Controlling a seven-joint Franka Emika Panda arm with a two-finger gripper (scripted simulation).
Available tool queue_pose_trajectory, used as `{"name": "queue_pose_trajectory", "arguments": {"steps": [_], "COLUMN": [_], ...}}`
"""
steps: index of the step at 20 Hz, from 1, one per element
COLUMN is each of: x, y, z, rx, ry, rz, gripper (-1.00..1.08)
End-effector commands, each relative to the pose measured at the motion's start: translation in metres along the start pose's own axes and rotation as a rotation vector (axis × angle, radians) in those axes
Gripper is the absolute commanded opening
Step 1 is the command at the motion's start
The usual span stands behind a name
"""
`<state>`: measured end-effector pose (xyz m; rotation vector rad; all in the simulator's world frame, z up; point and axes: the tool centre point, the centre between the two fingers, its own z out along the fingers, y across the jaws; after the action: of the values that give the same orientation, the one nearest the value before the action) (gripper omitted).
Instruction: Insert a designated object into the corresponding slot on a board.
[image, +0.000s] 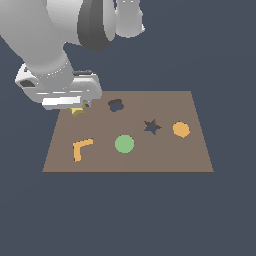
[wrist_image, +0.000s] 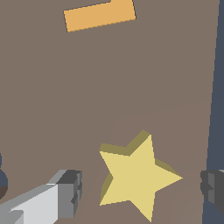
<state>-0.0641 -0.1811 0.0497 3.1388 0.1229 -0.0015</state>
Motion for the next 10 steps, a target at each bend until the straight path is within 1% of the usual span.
{"name": "queue_pose_trajectory", "arguments": {"steps": [1, 9, 10], "x": [0.0, 0.0, 0.0], "y": [0.0, 0.0, 0.0], "z": [0.003, 0.02, 0.02], "rx": [0.0, 0.0, 0.0], "ry": [0.0, 0.001, 0.001], "rz": [0.0, -0.002, -0.002], "gripper": [1.0, 1.0, -1.0]}}
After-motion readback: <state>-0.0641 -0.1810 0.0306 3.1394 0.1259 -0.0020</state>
